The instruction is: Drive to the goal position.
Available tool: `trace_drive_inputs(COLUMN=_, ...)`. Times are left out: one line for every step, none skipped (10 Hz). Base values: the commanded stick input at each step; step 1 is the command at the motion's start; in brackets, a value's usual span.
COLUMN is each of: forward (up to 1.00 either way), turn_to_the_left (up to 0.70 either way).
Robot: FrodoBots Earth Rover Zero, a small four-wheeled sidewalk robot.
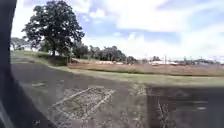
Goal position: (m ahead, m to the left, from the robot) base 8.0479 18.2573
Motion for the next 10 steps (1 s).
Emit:
trace_drive_inputs(forward=0.7, turn_to_the_left=0.35)
trace_drive_inputs(forward=0.7, turn_to_the_left=0.35)
trace_drive_inputs(forward=0.7, turn_to_the_left=0.35)
trace_drive_inputs(forward=0.7, turn_to_the_left=0.35)
trace_drive_inputs(forward=0.7, turn_to_the_left=0.35)
trace_drive_inputs(forward=0.7, turn_to_the_left=0.35)
trace_drive_inputs(forward=0.7, turn_to_the_left=0.35)
trace_drive_inputs(forward=0.7, turn_to_the_left=0.35)
trace_drive_inputs(forward=0.7, turn_to_the_left=0.35)
trace_drive_inputs(forward=0.7, turn_to_the_left=0.35)
